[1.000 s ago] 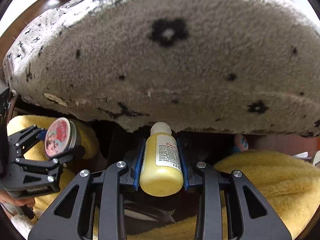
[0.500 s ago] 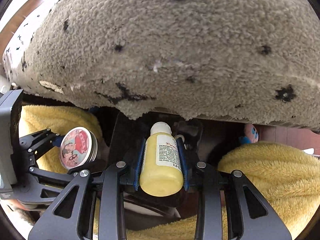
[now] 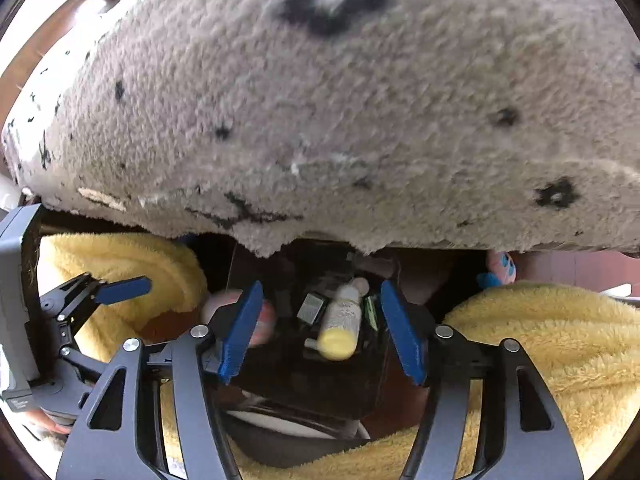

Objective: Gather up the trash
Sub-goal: 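Carry the tin and yellow bottle down and open both tools over the bin, then raise both open tools back over the bed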

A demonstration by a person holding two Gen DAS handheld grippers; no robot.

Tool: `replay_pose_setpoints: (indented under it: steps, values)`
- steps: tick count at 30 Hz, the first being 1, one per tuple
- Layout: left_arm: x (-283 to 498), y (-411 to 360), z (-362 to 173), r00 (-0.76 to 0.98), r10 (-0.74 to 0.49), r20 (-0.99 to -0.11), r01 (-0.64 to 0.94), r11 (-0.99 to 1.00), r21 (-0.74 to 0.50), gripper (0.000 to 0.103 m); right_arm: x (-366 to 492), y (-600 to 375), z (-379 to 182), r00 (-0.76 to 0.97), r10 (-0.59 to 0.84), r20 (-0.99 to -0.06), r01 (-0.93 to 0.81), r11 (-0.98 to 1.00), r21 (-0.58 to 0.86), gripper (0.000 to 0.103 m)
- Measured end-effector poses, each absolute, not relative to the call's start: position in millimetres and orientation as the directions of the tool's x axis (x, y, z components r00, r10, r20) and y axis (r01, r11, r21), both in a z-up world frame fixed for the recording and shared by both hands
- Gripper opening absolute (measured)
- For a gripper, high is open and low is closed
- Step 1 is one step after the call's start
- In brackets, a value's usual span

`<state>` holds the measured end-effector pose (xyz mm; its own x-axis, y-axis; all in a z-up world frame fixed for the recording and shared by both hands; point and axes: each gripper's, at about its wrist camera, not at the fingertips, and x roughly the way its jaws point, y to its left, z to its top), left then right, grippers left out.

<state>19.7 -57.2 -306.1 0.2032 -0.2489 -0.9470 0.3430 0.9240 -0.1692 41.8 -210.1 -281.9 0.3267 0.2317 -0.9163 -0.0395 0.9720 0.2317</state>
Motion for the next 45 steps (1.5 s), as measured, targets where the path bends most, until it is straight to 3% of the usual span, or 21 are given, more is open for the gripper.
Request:
replay_pose_setpoints:
  steps: [2,8,17,25,45]
  values:
    - [19.6,-55.7,-299.4,0.22,-0.247,-0.944,0.344,0.925,-0.162,0.095,40.5,-212.0,-275.4,0.346,0.216,-0.913,-0.035,0.975,0.217,0.078]
    - [18.0,-53.6,-276.1,0.281,-0.233,-0.931,0.346,0.93,-0.128,0.095,35.5,-215.9,-260.6,0.388,0.19,-0.902,-0.019,0.98,0.198,0.089]
    - [15.6,-40.9,-240.6,0.377,-0.248,-0.892,0.338,0.934,-0.117,0.095,29.9,-222.1,-239.7,0.436,0.214,-0.874,-0.034,0.975,0.221,0.089]
    - [32.0,-15.6,-192.4,0.495,-0.241,-0.834,0.3,0.949,-0.096,0.095,46.6,-230.3,-188.4,0.555,0.206,-0.806,-0.063,0.977,0.205,0.089]
    - [165.1,9.0,-141.3,0.621,-0.151,-0.769,0.221,0.975,-0.013,0.095,184.1,-233.3,-132.4,0.649,0.116,-0.752,-0.054,0.993,0.107,0.088]
